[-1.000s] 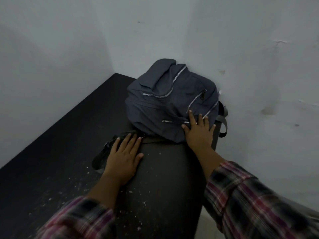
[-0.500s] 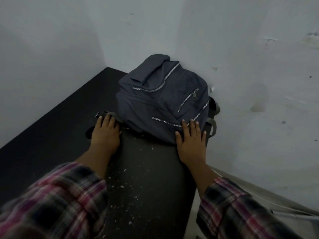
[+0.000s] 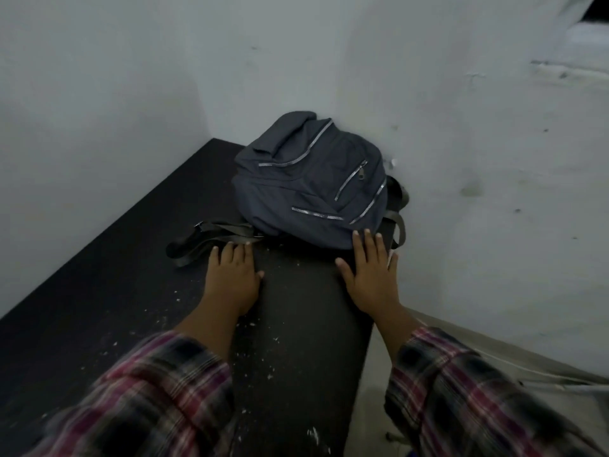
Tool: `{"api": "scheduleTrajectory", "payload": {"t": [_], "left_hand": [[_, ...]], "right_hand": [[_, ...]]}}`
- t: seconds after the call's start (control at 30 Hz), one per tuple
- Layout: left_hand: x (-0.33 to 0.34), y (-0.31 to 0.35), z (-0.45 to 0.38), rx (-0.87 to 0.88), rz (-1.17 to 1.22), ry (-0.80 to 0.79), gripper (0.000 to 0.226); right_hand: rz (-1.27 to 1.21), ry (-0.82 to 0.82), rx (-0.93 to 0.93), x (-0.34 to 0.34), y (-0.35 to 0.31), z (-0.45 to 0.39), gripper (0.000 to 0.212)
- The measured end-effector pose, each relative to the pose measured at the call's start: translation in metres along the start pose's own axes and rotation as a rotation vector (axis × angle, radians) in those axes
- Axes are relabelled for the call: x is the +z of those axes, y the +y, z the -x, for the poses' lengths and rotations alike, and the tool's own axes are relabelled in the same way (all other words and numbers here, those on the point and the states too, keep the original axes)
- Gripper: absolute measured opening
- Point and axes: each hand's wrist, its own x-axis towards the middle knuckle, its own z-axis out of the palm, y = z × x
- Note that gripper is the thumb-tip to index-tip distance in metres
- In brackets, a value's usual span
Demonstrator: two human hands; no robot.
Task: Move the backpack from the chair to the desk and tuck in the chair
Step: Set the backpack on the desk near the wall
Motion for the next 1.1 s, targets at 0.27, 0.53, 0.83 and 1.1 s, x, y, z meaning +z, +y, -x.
{"api": "scheduleTrajectory", "payload": {"t": [0.27,0.53,0.83,1.1], "left_hand": [[-0.086,0.046,0.048,0.138,0.077,0.149,0.062],[-0.204,0.095,0.124,0.220,0.112,0.298,0.062],[-0.290,0.142,0.244,0.189,0.068,0.403,0.062],[-0.322,0.211,0.368,0.144,0.073,0.490,0.060]], "right_hand": [[0.046,-0.085,0.011,-0.091,-0.004,0.047,0.072],[0.078,-0.035,-0.021,-0.213,-0.020,0.100,0.073],[0.123,0.080,-0.062,-0.343,-0.007,0.172,0.071],[0.148,0.145,-0.124,-0.424,0.040,0.270,0.072]]}}
